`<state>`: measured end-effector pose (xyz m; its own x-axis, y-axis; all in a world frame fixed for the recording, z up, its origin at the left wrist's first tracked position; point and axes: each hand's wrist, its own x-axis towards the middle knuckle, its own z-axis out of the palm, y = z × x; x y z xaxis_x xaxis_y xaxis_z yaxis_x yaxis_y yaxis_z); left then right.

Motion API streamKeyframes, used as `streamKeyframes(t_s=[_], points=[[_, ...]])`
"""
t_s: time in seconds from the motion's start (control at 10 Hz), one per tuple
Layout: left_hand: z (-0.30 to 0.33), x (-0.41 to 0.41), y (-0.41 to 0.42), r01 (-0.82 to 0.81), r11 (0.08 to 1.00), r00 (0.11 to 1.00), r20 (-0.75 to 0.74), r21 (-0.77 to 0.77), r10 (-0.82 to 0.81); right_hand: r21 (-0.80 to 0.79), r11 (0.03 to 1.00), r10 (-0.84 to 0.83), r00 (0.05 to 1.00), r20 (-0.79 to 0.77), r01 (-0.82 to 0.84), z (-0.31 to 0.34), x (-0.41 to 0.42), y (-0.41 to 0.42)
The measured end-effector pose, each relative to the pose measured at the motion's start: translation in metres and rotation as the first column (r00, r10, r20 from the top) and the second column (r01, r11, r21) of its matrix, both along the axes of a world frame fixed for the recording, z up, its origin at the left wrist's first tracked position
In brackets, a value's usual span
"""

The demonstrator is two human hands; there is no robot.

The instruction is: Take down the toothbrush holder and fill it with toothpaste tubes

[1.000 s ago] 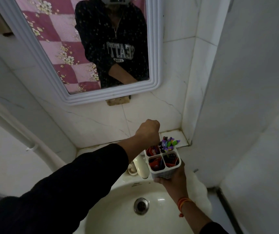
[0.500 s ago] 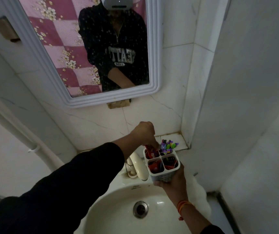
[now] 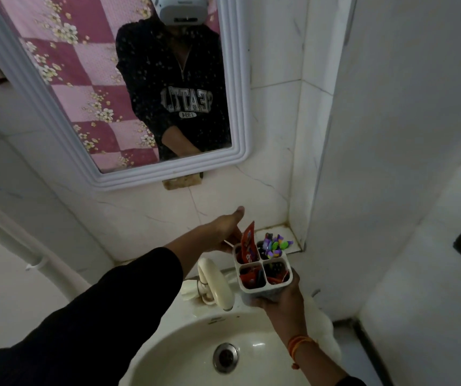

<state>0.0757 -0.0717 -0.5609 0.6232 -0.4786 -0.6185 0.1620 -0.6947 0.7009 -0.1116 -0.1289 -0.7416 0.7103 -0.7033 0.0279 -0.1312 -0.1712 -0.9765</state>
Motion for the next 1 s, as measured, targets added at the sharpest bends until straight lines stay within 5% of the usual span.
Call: streamKeyframes(t_s=[0.4,0.8,1.0], points=[[-0.023,0.021,-0.060,-0.449,0.821,0.892,-0.225,-0.353,0.392,0.082,0.995,-0.048,0.999,-0.024,0.050,0.037,0.056,-0.091],[-0.021,0.006,-0.055,-0.516,0.775,0.854,-0.286,-0.365,0.434,0.085,0.985,-0.143,0.984,-0.104,0.152,0.049,0.069,-0.102],[-0.009,-0.014,-0.028,-0.474,0.797,0.879,-0.154,-0.374,0.451,0.052,0.966,-0.238,0.952,-0.192,0.252,0.064,0.050,-0.077]])
